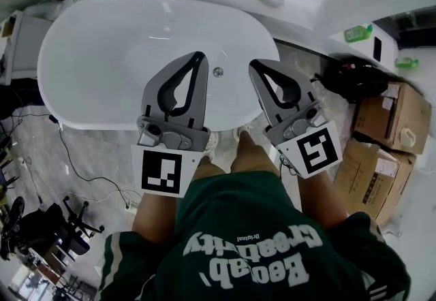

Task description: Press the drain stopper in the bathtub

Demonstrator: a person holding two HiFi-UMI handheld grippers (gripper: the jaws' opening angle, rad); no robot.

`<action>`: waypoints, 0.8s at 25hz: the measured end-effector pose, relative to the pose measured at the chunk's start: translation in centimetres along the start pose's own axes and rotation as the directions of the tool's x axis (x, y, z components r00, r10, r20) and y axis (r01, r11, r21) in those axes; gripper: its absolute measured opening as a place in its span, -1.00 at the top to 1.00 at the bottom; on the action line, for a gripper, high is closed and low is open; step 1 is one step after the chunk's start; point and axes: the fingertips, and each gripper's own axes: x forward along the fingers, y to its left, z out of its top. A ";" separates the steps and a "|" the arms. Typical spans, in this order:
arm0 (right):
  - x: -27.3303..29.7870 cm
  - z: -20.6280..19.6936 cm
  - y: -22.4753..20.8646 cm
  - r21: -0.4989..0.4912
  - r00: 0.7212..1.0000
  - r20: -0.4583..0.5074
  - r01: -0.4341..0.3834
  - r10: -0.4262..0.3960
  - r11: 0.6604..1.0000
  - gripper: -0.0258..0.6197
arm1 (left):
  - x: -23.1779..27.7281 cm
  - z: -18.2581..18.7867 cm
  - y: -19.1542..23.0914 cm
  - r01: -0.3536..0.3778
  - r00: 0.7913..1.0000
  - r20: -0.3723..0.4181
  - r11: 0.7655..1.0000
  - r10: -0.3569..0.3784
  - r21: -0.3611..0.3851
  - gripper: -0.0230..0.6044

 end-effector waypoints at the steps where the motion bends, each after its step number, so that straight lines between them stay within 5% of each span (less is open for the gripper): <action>1: 0.5 -1.0 -0.5 0.015 1.000 -0.009 -0.024 0.024 1.000 0.88 | 0.5 -0.6 0.2 -0.023 1.000 -0.008 1.000 0.024 0.003 0.92; 9: 3.8 -7.7 -2.4 0.127 0.989 -0.005 -0.145 0.147 0.981 0.88 | 2.8 -6.4 1.7 -0.118 0.989 -0.084 0.993 0.120 0.025 0.92; 20: 8.2 -21.3 1.0 0.213 0.975 -0.166 -0.108 0.145 0.971 0.88 | 1.7 -19.9 5.2 -0.095 0.982 -0.167 0.995 0.094 0.004 0.92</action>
